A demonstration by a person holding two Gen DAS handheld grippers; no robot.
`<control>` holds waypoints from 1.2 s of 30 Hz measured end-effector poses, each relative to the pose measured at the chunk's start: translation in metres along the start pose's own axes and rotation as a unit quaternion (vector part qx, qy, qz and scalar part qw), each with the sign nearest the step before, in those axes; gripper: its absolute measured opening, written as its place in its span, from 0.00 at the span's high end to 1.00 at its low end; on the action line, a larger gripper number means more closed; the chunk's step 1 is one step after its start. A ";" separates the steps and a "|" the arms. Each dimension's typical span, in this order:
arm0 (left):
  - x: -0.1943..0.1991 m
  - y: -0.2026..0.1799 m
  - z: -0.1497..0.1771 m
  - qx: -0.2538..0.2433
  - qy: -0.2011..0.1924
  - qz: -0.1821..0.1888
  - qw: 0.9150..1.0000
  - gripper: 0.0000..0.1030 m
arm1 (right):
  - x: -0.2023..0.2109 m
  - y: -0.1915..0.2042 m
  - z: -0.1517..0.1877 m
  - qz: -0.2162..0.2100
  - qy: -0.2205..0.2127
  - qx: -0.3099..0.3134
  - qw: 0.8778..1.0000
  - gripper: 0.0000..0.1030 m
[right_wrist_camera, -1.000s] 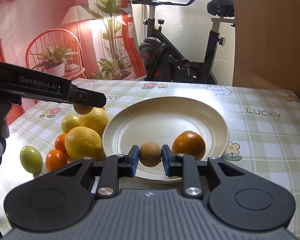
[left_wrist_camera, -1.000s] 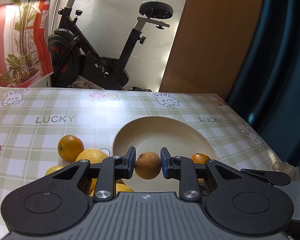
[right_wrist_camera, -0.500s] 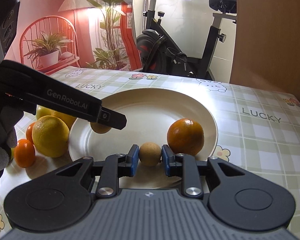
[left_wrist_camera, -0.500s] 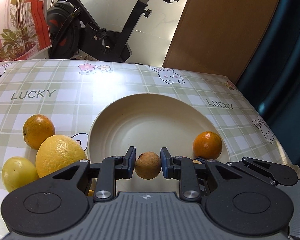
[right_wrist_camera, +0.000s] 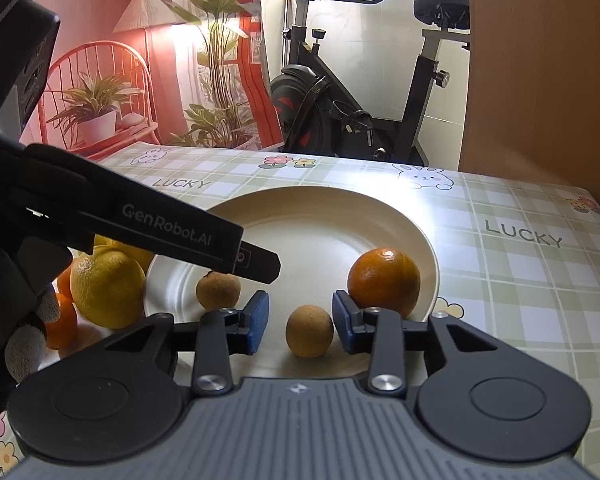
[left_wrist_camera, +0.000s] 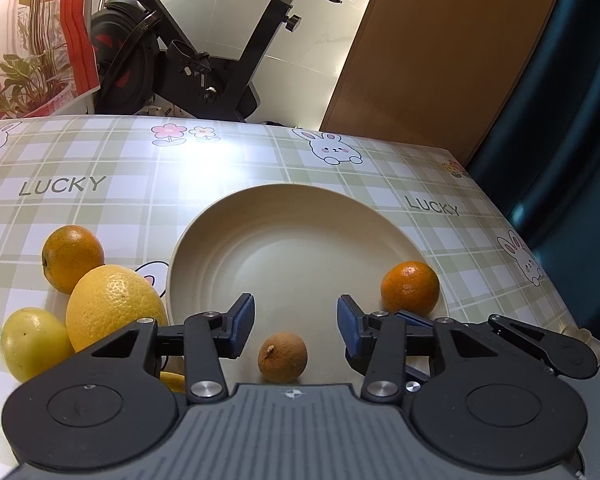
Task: Organize fruits
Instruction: 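Carry both small fruits over the cream plate and open both tools, then lift both open tools away from the plate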
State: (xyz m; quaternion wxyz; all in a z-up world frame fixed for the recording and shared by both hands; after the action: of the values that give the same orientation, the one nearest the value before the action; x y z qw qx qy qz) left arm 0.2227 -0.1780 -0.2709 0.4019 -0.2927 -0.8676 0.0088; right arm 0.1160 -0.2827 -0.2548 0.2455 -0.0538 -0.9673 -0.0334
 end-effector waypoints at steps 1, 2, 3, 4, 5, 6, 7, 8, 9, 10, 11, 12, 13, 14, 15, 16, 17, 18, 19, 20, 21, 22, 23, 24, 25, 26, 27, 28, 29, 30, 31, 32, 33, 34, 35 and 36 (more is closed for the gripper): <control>0.005 0.000 -0.001 0.000 -0.004 -0.001 1.000 0.53 | 0.003 0.001 -0.001 0.000 -0.002 -0.001 1.000 0.63; 0.010 0.001 -0.001 -0.002 -0.008 -0.002 1.000 0.53 | 0.007 0.002 -0.002 -0.001 -0.004 -0.002 1.000 0.63; 0.015 0.002 -0.002 -0.002 -0.011 -0.005 1.000 0.53 | 0.010 0.002 -0.003 -0.001 -0.007 -0.005 1.000 0.62; 0.022 0.003 -0.002 -0.003 -0.016 -0.008 1.000 0.53 | 0.014 0.002 -0.003 -0.001 -0.010 -0.009 1.000 0.62; 0.027 0.005 -0.002 -0.004 -0.019 -0.011 1.000 0.53 | 0.016 0.003 -0.003 -0.001 -0.012 -0.013 1.000 0.61; 0.035 0.006 0.000 -0.004 -0.025 -0.015 1.000 0.53 | 0.020 0.003 -0.003 -0.002 -0.014 -0.020 1.000 0.61; 0.043 0.007 0.000 -0.003 -0.030 -0.019 0.999 0.53 | 0.024 0.004 -0.001 -0.003 -0.016 -0.028 0.999 0.61; 0.049 0.009 0.001 -0.004 -0.035 -0.023 0.999 0.53 | 0.027 0.005 0.000 -0.004 -0.017 -0.035 0.999 0.61; 0.057 0.011 0.001 -0.006 -0.041 -0.032 0.999 0.53 | 0.029 0.008 0.001 -0.005 -0.018 -0.040 0.999 0.61; 0.064 0.012 0.003 -0.008 -0.047 -0.040 0.998 0.53 | 0.031 0.010 0.003 -0.005 -0.018 -0.045 0.999 0.61; 0.071 0.014 0.004 -0.007 -0.053 -0.046 0.998 0.53 | 0.033 0.011 0.004 -0.006 -0.019 -0.050 0.999 0.61; 0.079 0.016 0.006 -0.003 -0.058 -0.048 0.997 0.53 | 0.035 0.013 0.005 -0.008 -0.019 -0.056 0.998 0.61; 0.086 0.020 0.008 0.005 -0.063 -0.046 0.997 0.53 | 0.036 0.015 0.005 -0.012 -0.018 -0.062 0.998 0.61; 0.093 0.025 0.011 0.016 -0.067 -0.045 0.997 0.53 | 0.037 0.017 0.003 -0.015 -0.019 -0.063 0.998 0.61; 0.100 0.030 0.014 0.026 -0.072 -0.046 0.996 0.53 | 0.038 0.020 0.002 -0.017 -0.020 -0.062 0.998 0.61; 0.107 0.035 0.017 0.035 -0.076 -0.049 0.995 0.53 | 0.039 0.023 0.001 -0.019 -0.021 -0.060 0.998 0.61; 0.113 0.040 0.020 0.042 -0.078 -0.054 0.995 0.53 | 0.040 0.027 -0.001 -0.023 -0.021 -0.058 0.998 0.61; 0.120 0.046 0.022 0.051 -0.081 -0.061 0.994 0.53 | 0.041 0.029 -0.003 -0.026 -0.022 -0.058 0.998 0.61; 0.127 0.051 0.023 0.060 -0.085 -0.066 0.992 0.53 | 0.044 0.034 -0.002 -0.029 -0.022 -0.058 0.998 0.61; 0.133 0.057 0.023 0.070 -0.088 -0.071 0.991 0.53 | 0.045 0.037 -0.005 -0.031 -0.023 -0.057 0.998 0.61; 0.140 0.061 0.022 0.079 -0.094 -0.075 0.990 0.53 | 0.047 0.040 -0.008 -0.033 -0.024 -0.054 0.998 0.61; 0.146 0.064 0.020 0.086 -0.100 -0.080 0.988 0.53 | 0.050 0.043 -0.012 -0.035 -0.027 -0.050 0.998 0.61; 0.153 0.065 0.017 0.089 -0.107 -0.084 0.987 0.53 | 0.053 0.046 -0.016 -0.035 -0.030 -0.047 0.998 0.61; 0.161 0.067 0.012 0.091 -0.117 -0.088 0.985 0.53 | 0.056 0.048 -0.020 -0.035 -0.035 -0.045 0.998 0.61; 0.168 0.067 0.008 0.091 -0.125 -0.094 0.983 0.53 | 0.061 0.049 -0.026 -0.034 -0.042 -0.045 0.998 0.59; 0.173 0.065 0.004 0.090 -0.133 -0.100 0.982 0.53 | 0.065 0.050 -0.031 -0.032 -0.046 -0.047 0.997 0.57; 0.179 0.064 0.001 0.091 -0.141 -0.103 0.980 0.52 | 0.068 0.050 -0.036 -0.031 -0.050 -0.049 0.997 0.53; 0.185 0.062 -0.002 0.092 -0.148 -0.104 0.979 0.51 | 0.073 0.052 -0.042 -0.029 -0.053 -0.049 0.997 0.52; 0.191 0.061 -0.004 0.093 -0.154 -0.106 0.978 0.46 | 0.077 0.053 -0.047 -0.028 -0.056 -0.048 0.997 0.52; 0.198 0.059 -0.004 0.093 -0.162 -0.109 0.976 0.37 | 0.082 0.056 -0.053 -0.024 -0.061 -0.044 0.997 0.52; 0.204 0.056 -0.004 0.093 -0.171 -0.112 0.974 0.33 | 0.087 0.058 -0.059 -0.022 -0.066 -0.041 0.997 0.51; 0.209 0.055 -0.003 0.093 -0.181 -0.116 0.972 0.25 | 0.092 0.060 -0.064 -0.022 -0.070 -0.038 0.997 0.51; 0.214 0.052 -0.002 0.094 -0.190 -0.120 0.970 0.21 | 0.097 0.063 -0.069 -0.024 -0.075 -0.035 0.996 0.51; 0.217 0.050 -0.001 0.094 -0.195 -0.123 0.969 0.19 | 0.103 0.066 -0.073 -0.027 -0.081 -0.031 0.996 0.51; 0.218 0.049 0.001 0.095 -0.196 -0.124 0.968 0.16 | 0.108 0.070 -0.076 -0.027 -0.085 -0.025 0.996 0.51; 0.218 0.049 0.003 0.095 -0.197 -0.127 0.968 0.15 | 0.112 0.073 -0.078 -0.026 -0.087 -0.019 0.996 0.51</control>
State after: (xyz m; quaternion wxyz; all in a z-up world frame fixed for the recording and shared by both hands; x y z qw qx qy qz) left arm 0.1346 -0.0245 -0.1338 0.2471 -0.1335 -0.9548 0.0974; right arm 0.0642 -0.2073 -0.1301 0.1582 -0.0359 -0.9853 -0.0537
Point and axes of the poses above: each gripper's, at about its wrist camera, not at the fingertips, and x roughly against the way its jaws point, y to its left, z to its underside, the point moved 6 cm from there along -x, roughly the way its jaws point
